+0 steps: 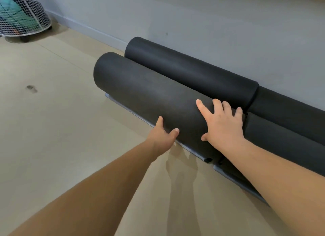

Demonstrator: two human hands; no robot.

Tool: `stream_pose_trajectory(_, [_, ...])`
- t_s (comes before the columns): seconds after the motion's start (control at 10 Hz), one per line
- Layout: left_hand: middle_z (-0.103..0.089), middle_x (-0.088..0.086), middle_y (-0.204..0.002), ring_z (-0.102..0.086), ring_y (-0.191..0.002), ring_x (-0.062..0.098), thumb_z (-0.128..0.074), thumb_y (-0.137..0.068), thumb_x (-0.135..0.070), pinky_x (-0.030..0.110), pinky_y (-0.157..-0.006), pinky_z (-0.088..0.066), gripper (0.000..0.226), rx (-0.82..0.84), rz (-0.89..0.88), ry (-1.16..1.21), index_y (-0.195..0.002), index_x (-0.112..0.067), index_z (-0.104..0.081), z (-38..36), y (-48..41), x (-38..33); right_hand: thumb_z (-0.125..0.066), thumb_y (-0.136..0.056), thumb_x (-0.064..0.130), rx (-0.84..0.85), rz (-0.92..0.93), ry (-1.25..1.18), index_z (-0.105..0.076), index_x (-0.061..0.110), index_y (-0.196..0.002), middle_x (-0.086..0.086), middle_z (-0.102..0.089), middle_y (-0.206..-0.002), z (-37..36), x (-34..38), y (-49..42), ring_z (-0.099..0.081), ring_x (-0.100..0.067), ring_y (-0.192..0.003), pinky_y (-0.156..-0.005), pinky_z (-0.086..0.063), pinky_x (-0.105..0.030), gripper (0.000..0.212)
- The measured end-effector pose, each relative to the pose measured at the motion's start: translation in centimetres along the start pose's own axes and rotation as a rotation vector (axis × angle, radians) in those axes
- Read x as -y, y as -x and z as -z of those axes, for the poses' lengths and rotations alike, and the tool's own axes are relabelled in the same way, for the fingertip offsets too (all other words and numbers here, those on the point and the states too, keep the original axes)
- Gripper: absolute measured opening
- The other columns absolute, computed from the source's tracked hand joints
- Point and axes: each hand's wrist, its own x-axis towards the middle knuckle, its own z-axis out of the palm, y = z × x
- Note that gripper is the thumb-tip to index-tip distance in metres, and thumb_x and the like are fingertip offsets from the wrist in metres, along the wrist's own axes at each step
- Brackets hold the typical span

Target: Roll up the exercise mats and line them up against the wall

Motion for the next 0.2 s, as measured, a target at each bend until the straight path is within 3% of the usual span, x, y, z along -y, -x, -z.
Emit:
stream_pose_trajectory(0.1, [-0.03, 0.003, -0.17, -0.045, -0.146, 0.032, -0.052, -0.103, -0.057, 0.049, -0.116, -0.043, 0.083, -0.053, 0.018, -0.069, -0.167, -0.03, -0.008, 2.6, 2.5, 2.4, -0.073, -0.091, 0.036, -0.055, 0.141, 0.089, 0.022, 0.038, -0.158, -0.015, -0.003, -0.17, -0.2, 1.5, 2.4, -0.004, -0.041, -0.158, -0.121, -0.013, -0.068, 0.117])
stream_pose_trajectory(0.2, [-0.037, 0.006, -0.166, -0.046, -0.145, 0.029, -0.055, -0.102, -0.056, 0.045, -0.118, -0.042, 0.083, -0.047, 0.056, -0.094, -0.167, -0.026, -0.012, 4.9, 4.9, 5.4, -0.06, -0.098, 0.033, -0.032, 0.331, 0.11, 0.012, 0.037, -0.161, -0.014, -0.003, -0.171, 0.0, 4.7, 3.9, 0.001, -0.04, -0.158, -0.122, -0.006, -0.068, 0.096])
